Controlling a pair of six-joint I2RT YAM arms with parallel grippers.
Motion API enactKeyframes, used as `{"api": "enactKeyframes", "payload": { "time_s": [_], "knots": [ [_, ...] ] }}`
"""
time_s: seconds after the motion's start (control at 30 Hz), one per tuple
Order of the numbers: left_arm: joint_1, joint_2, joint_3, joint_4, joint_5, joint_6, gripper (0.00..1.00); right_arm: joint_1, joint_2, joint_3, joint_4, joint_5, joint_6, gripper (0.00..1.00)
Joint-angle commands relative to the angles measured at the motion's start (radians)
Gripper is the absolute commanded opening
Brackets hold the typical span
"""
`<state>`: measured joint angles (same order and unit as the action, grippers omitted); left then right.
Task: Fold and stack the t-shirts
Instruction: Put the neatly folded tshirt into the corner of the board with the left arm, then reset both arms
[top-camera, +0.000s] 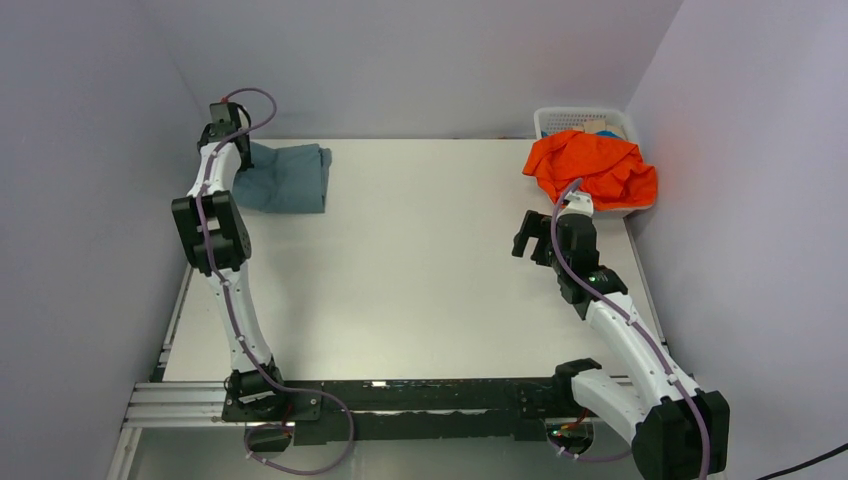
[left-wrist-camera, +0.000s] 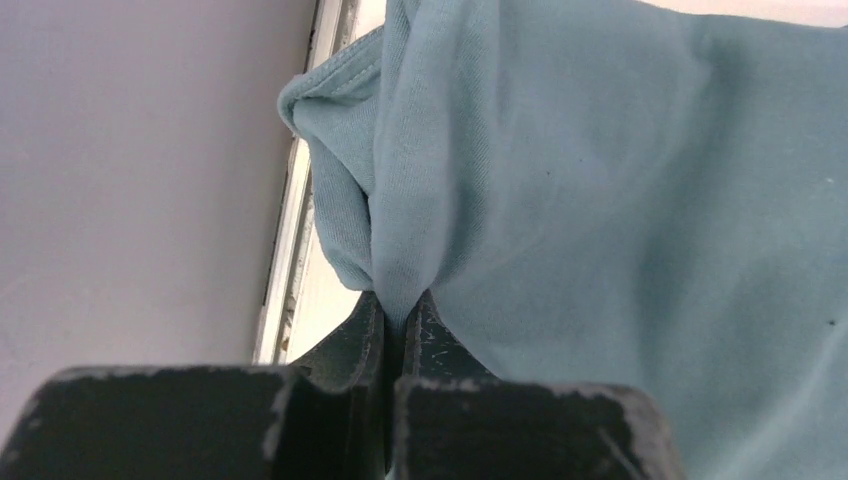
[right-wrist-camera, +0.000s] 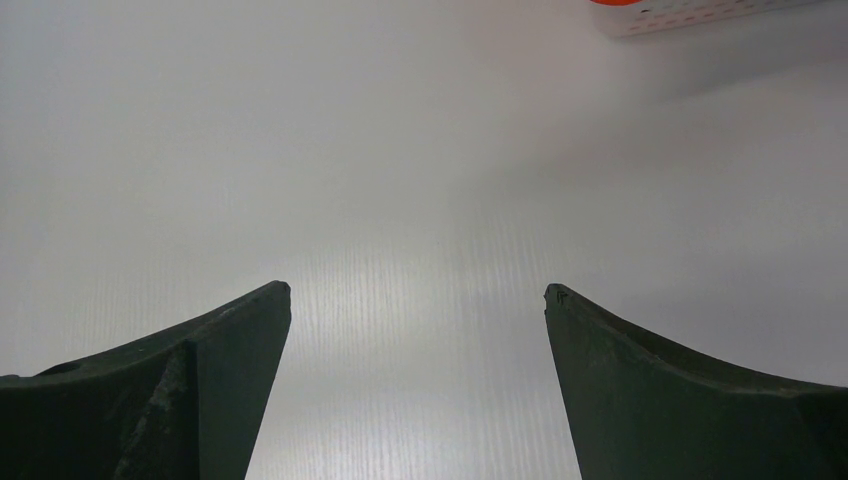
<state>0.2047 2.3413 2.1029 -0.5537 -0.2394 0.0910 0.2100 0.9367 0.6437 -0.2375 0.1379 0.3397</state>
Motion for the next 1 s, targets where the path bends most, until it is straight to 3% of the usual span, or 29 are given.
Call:
{"api": "enactKeyframes", "payload": {
  "time_s": [0.0, 0.03, 0.1, 0.17, 0.23, 0.27, 0.3, 0.43, 0.53, 0.77, 0.97],
  "knots": [
    [0.017, 0.029, 0.098, 0.051, 0.020, 0.075, 0.00, -0.003, -0.003, 0.011, 0.042, 0.034, -0.014, 1.00],
    [0.019, 0.036, 0.117, 0.047, 0.009, 0.076, 0.03, -0.003, 0.000, 0.011, 0.045, 0.032, -0.016, 1.00],
    [0.019, 0.042, 0.142, 0.039, -0.012, 0.076, 0.23, -0.002, 0.002, 0.011, 0.045, 0.034, -0.015, 1.00],
    [0.019, 0.021, 0.150, 0.032, -0.080, 0.052, 0.25, -0.004, 0.004, 0.015, 0.040, 0.039, -0.011, 1.00],
    [0.019, -0.032, 0.124, 0.039, -0.137, 0.023, 0.56, -0.002, 0.000, 0.021, 0.029, 0.041, -0.006, 1.00],
    [0.019, -0.071, 0.103, 0.042, -0.138, 0.005, 0.91, -0.002, -0.004, 0.021, 0.026, 0.043, -0.002, 1.00],
    [0.019, -0.112, 0.083, 0.039, -0.123, -0.014, 0.98, -0.003, -0.011, 0.021, 0.023, 0.046, 0.001, 1.00],
    [0.013, -0.291, 0.020, -0.027, -0.036, -0.166, 0.99, -0.003, -0.041, 0.015, 0.015, 0.047, 0.021, 1.00],
    [-0.005, -0.470, -0.145, 0.001, 0.032, -0.274, 0.99, -0.003, -0.060, -0.001, 0.013, 0.039, 0.043, 1.00],
    [-0.137, -0.944, -0.772, 0.242, 0.247, -0.446, 0.99, -0.002, -0.087, -0.033, -0.006, 0.005, 0.071, 1.00],
    [-0.391, -1.324, -1.318, 0.428, 0.180, -0.505, 0.99, -0.003, -0.078, -0.081, 0.025, -0.014, 0.097, 1.00]
  ]
}}
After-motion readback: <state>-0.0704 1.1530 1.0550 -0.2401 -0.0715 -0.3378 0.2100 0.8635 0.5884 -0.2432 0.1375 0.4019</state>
